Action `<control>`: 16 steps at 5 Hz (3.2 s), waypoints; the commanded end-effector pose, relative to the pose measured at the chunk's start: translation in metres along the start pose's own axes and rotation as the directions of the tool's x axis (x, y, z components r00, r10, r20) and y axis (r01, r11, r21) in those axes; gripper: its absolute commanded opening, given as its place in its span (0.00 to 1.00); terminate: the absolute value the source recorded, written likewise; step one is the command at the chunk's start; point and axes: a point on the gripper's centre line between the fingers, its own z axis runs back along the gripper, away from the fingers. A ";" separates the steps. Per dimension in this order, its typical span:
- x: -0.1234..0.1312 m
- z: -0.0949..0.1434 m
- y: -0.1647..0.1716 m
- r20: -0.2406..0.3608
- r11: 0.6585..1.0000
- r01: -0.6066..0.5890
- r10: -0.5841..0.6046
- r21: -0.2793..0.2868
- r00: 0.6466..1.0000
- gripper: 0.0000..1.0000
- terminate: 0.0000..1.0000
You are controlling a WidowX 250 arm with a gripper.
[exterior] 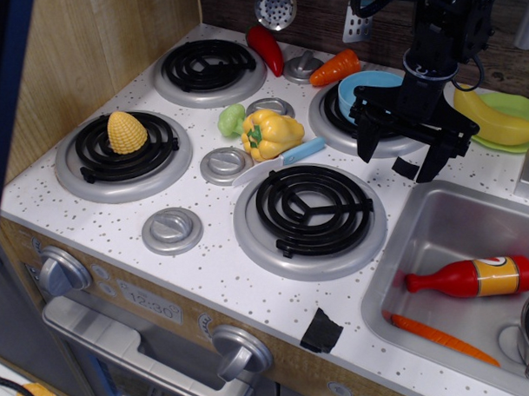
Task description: Put corn into bowl
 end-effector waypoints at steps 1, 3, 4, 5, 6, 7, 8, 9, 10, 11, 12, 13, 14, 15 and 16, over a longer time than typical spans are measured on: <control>0.000 0.000 0.000 0.000 1.000 0.000 0.000 0.000 1.000 1.00 0.00; -0.005 0.033 0.060 -0.033 0.969 0.210 -0.207 0.133 0.978 1.00 0.00; -0.020 0.049 0.109 -0.063 0.944 0.258 -0.250 0.205 0.966 1.00 0.00; -0.034 0.060 0.159 -0.065 0.923 0.282 -0.275 0.262 0.959 1.00 0.00; -0.047 0.065 0.209 -0.087 0.894 0.350 -0.340 0.280 0.937 1.00 0.00; -0.054 0.061 0.252 -0.054 0.870 0.374 -0.378 0.321 0.924 1.00 0.00; -0.054 0.039 0.284 0.013 0.872 0.390 -0.412 0.295 0.911 1.00 0.00; -0.054 0.020 0.289 0.063 0.889 0.392 -0.417 0.239 0.907 1.00 0.00; -0.051 0.003 0.280 0.110 0.892 0.396 -0.426 0.220 0.898 1.00 0.00; -0.053 -0.001 0.274 0.129 0.888 0.411 -0.441 0.206 0.888 1.00 0.00; -0.054 -0.006 0.271 0.133 0.889 0.426 -0.449 0.167 0.884 1.00 0.00; -0.054 -0.016 0.274 0.134 0.895 0.432 -0.444 0.111 0.886 0.00 0.00; -0.048 -0.010 0.275 0.117 0.898 0.434 -0.440 0.078 0.890 0.00 0.00; -0.036 0.037 0.249 0.069 0.884 0.453 -0.463 0.117 0.884 0.00 0.00; -0.026 0.069 0.203 0.103 0.888 0.421 -0.444 0.186 0.890 0.00 0.00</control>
